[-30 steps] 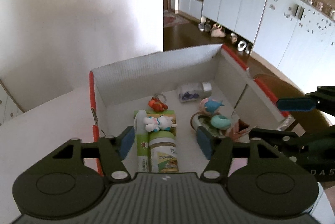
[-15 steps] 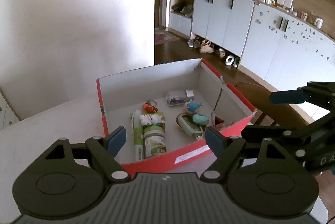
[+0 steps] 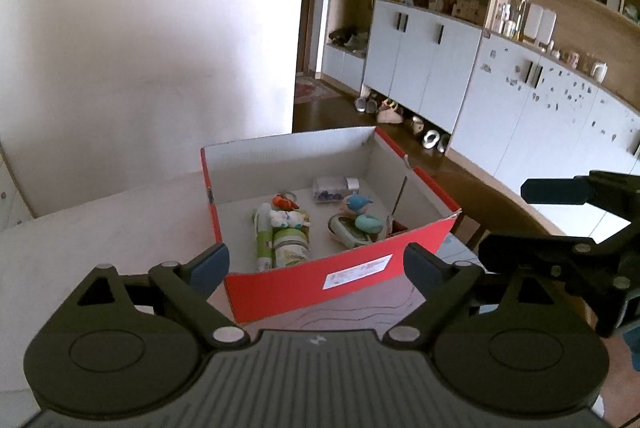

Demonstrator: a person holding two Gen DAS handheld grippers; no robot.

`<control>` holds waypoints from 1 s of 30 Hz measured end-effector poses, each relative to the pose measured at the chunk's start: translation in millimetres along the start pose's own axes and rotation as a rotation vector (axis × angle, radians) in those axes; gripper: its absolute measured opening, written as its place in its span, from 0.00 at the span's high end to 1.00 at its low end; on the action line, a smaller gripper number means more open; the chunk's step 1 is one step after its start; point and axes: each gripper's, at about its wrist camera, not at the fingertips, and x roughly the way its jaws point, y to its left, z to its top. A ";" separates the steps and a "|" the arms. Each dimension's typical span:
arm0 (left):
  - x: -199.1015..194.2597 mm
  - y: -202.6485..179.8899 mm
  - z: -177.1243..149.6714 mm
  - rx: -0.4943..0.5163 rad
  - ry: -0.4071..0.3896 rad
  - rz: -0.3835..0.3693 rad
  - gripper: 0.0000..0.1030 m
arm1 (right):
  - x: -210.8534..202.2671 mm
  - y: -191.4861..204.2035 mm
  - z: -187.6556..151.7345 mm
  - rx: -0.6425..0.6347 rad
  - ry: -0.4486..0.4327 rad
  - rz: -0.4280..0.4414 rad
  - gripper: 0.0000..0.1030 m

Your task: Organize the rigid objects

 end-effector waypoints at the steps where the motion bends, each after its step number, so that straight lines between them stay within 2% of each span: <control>1: -2.8 0.3 -1.7 -0.005 -0.001 -0.006 0.08 | -2.5 1.3 -0.5 0.004 -0.006 0.003 0.00; 6: -16.7 2.1 -8.1 -0.009 -0.017 0.008 0.08 | -15.8 9.5 -3.9 0.007 -0.029 0.008 0.00; 8: -23.1 3.1 -10.3 -0.025 -0.027 0.006 0.02 | -22.2 13.6 -6.5 0.002 -0.036 0.015 0.00; 14: -37.1 3.6 -16.1 -0.042 -0.043 -0.004 0.02 | -38.8 20.5 -11.3 0.002 -0.051 0.032 0.00; 30: -55.0 -9.1 -23.2 0.004 -0.060 0.004 0.02 | -56.2 24.6 -16.4 0.016 -0.068 0.024 0.00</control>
